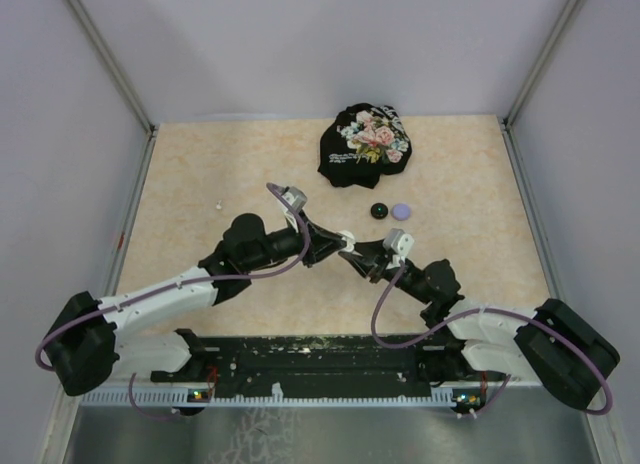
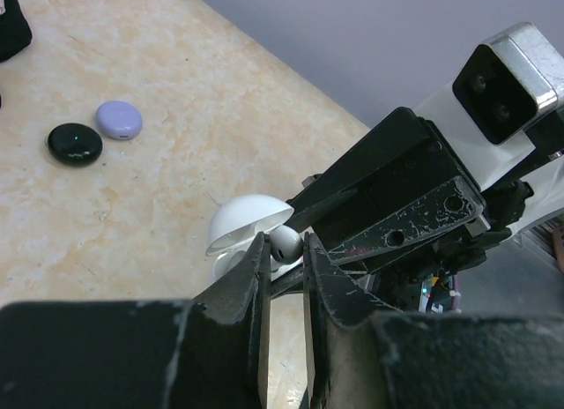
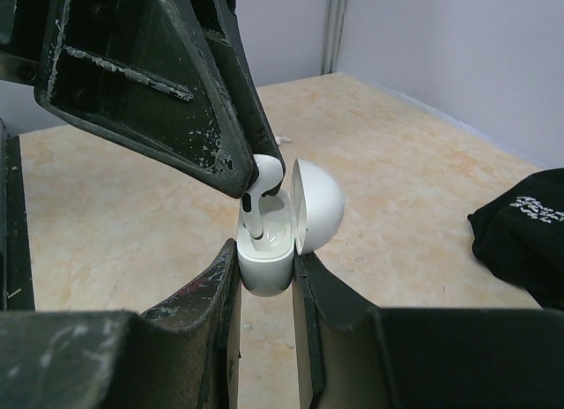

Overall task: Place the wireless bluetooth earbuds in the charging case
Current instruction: Place the earbud in the charging case.

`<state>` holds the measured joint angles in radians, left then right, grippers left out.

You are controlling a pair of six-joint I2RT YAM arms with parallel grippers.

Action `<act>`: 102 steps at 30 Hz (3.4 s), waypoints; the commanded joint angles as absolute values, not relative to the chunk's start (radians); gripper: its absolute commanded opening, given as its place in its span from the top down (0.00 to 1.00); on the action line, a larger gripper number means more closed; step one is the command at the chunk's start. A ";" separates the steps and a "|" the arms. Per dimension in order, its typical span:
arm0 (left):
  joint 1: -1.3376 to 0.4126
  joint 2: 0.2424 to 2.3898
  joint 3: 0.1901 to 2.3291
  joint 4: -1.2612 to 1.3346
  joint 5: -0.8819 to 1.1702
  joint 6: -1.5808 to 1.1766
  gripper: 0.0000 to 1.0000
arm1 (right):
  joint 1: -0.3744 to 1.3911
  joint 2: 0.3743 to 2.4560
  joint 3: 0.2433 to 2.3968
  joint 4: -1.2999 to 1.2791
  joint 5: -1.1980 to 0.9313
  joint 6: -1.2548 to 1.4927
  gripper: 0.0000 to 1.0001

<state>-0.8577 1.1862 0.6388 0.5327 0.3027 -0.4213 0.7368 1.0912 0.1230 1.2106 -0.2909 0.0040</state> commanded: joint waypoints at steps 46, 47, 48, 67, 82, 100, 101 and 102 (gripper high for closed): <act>-0.861 1.186 0.827 0.175 0.184 -0.327 0.58 | 0.742 1.104 0.181 1.217 -0.379 0.008 1.00; -0.861 1.182 0.831 0.167 0.186 -0.329 0.57 | 0.742 1.104 0.182 1.217 -0.375 0.006 1.00; -0.862 1.178 0.835 0.157 0.187 -0.331 0.55 | 0.742 1.104 0.181 1.216 -0.373 0.006 1.00; -0.861 1.163 0.937 -0.064 0.189 -0.504 0.54 | 0.742 1.101 0.176 1.216 -0.337 0.005 1.00; -0.861 1.208 0.964 -0.124 0.216 -0.494 0.66 | 0.742 1.109 0.178 1.224 -0.342 0.012 1.00; -0.864 1.242 0.978 -0.088 0.277 -0.473 0.80 | 0.743 1.110 0.182 1.216 -0.348 0.014 1.00; -0.864 1.248 0.981 -0.088 0.280 -0.468 0.80 | 0.743 1.110 0.182 1.215 -0.350 0.014 1.00; -0.864 1.252 0.983 -0.088 0.278 -0.462 0.80 | 0.742 1.109 0.182 1.215 -0.353 0.015 1.00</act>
